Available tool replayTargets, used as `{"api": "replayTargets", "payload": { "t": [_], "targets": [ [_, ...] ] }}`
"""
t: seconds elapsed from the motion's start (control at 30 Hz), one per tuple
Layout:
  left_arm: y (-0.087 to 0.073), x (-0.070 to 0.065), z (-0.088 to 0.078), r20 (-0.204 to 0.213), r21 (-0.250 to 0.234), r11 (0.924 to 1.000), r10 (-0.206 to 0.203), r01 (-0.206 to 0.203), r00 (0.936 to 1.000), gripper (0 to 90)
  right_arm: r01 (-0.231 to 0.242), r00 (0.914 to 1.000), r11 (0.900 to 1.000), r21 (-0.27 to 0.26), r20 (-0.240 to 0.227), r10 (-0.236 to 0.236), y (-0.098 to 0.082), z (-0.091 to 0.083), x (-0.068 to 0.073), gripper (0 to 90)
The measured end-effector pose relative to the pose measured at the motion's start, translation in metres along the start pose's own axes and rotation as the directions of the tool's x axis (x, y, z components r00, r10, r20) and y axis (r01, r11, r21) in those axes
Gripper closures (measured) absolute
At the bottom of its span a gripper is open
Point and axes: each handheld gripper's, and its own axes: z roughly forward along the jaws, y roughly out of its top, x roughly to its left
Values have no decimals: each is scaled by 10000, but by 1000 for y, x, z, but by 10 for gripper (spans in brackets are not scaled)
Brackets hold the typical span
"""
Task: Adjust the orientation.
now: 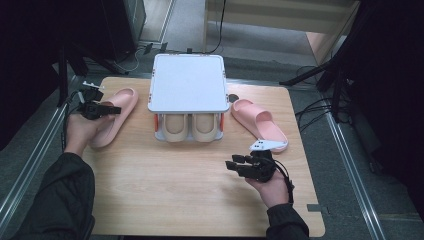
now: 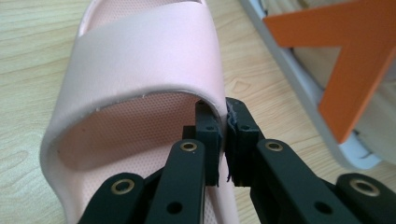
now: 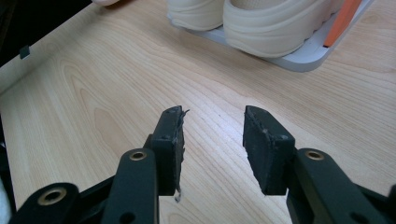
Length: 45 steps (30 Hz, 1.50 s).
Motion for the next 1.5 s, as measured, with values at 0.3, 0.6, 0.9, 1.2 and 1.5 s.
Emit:
{"api": "replayTargets", "payload": {
  "t": [0.3,0.6,0.9,1.2,1.5],
  "targets": [
    [-1,-2,-17,268,-1,9993,-386,387,9989,852,119,9999,9999,-92,-13,-119,3,1,-1,576],
    [-10,-21,-39,507,-27,9995,-313,315,9982,851,342,9992,9991,-245,-207,-347,12,7,-1,574],
    [-34,-47,-68,580,70,10000,-50,46,9983,851,437,9982,9985,-327,-396,-450,22,11,-2,574],
    [-58,-76,-88,1034,94,9998,184,-194,9945,850,318,9982,9988,-382,-489,-336,26,14,0,575],
    [-83,-113,-96,1642,285,9968,697,-753,9840,849,500,9980,9983,-310,-366,-511,30,16,1,575]
  ]
}}
